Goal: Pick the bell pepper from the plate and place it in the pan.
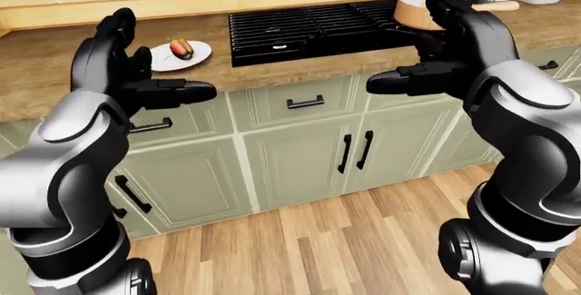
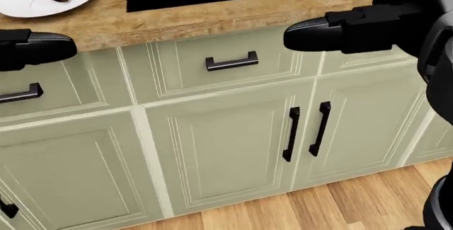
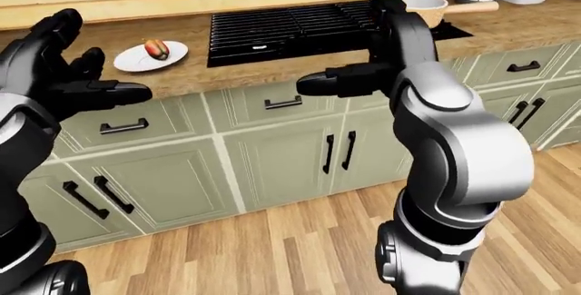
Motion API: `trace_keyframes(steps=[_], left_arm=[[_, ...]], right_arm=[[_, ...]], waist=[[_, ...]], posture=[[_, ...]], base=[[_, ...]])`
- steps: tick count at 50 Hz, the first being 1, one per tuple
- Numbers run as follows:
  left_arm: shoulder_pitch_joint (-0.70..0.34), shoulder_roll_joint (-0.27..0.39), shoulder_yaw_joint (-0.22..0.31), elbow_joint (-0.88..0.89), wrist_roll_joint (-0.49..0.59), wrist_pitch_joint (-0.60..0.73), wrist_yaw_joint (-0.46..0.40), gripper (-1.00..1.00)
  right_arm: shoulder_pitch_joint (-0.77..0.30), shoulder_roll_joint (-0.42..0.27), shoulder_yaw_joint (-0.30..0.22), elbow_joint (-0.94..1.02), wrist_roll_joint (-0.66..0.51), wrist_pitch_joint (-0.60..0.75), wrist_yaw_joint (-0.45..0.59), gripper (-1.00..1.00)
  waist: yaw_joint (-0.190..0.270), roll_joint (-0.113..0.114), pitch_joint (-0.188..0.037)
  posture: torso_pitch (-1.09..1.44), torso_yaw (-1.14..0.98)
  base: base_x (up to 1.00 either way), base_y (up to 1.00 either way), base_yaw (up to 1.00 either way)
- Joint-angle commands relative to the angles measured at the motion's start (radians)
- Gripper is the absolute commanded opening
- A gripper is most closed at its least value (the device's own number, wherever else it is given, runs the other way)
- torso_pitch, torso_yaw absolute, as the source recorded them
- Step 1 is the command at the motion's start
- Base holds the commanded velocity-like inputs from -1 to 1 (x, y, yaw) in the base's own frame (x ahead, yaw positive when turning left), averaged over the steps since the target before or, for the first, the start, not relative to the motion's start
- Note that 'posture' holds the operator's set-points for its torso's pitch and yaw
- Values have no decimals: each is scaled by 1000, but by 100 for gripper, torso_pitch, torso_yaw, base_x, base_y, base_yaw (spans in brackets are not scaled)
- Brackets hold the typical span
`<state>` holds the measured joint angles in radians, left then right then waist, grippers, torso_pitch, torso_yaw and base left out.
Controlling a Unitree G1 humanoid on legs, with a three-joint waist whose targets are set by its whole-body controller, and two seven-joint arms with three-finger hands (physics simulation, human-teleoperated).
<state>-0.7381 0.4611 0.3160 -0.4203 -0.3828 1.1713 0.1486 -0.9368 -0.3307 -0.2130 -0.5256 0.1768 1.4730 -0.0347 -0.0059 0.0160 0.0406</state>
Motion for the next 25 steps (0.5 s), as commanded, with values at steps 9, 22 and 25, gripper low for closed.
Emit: trace_keyframes(steps=[9,22,25], left_arm=[[-17,-4,-2,-28,7,-41,-6,100],[-9,-14,-3,-41,10,-36,-6,100],[0,-15,-1,-44,12,-40,-8,100]], right_arm=[[-13,-10,-16,-34,-6,-26,-9,100],[5,-12,-24,-55,-2,-19,-10,100],[-2,-17,-29,-57,-1,-12,-9,100]], waist=[[11,-49,-24],[6,7,-21],[3,-40,-17]], posture=[[0,0],[0,0],[0,0]], base=[[0,8,17],[0,12,21],[0,29,0]])
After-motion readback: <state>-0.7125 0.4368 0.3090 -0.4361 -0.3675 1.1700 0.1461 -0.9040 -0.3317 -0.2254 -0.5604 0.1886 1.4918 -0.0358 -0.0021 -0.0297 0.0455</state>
